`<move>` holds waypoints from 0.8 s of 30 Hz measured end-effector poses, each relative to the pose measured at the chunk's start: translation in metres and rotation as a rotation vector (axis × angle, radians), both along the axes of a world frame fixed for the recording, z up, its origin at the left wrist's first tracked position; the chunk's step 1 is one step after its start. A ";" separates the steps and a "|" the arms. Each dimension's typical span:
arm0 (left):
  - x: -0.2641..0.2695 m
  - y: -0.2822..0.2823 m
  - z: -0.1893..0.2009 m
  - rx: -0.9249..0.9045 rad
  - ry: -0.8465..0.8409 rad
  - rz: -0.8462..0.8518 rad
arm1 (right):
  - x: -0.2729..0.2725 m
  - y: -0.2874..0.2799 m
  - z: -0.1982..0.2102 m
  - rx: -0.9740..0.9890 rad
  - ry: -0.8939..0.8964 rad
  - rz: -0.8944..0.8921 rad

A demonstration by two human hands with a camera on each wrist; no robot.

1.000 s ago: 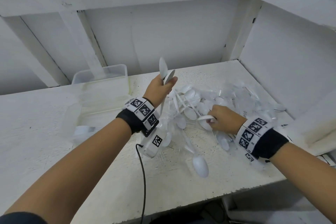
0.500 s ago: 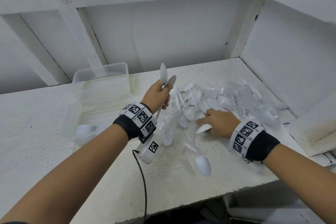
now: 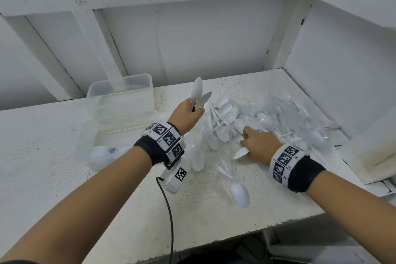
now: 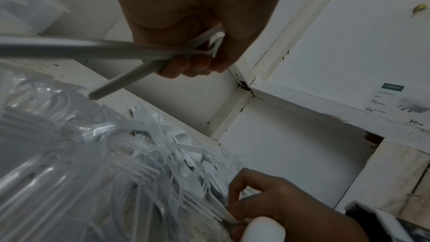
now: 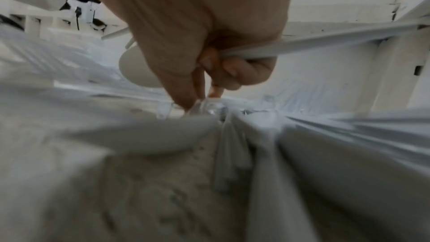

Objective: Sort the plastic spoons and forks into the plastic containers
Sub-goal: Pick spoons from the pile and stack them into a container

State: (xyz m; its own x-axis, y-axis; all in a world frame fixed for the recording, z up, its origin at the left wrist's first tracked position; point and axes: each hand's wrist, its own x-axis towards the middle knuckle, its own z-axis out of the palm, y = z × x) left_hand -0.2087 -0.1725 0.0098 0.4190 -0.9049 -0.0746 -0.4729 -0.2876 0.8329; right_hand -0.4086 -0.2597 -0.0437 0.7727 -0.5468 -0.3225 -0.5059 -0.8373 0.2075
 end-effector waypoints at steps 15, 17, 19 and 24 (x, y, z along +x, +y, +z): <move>-0.012 -0.002 -0.001 0.040 -0.048 -0.124 | -0.019 -0.006 0.074 0.435 -1.246 -0.468; -0.021 -0.003 0.000 0.079 -0.081 -0.222 | -0.016 -0.009 0.078 0.560 -1.449 -0.623; -0.033 -0.001 0.000 0.145 -0.144 -0.381 | -0.015 -0.011 0.082 0.672 -1.627 -0.718; -0.070 0.007 -0.016 0.299 -0.498 -0.865 | -0.023 -0.003 0.090 0.625 -1.681 -0.683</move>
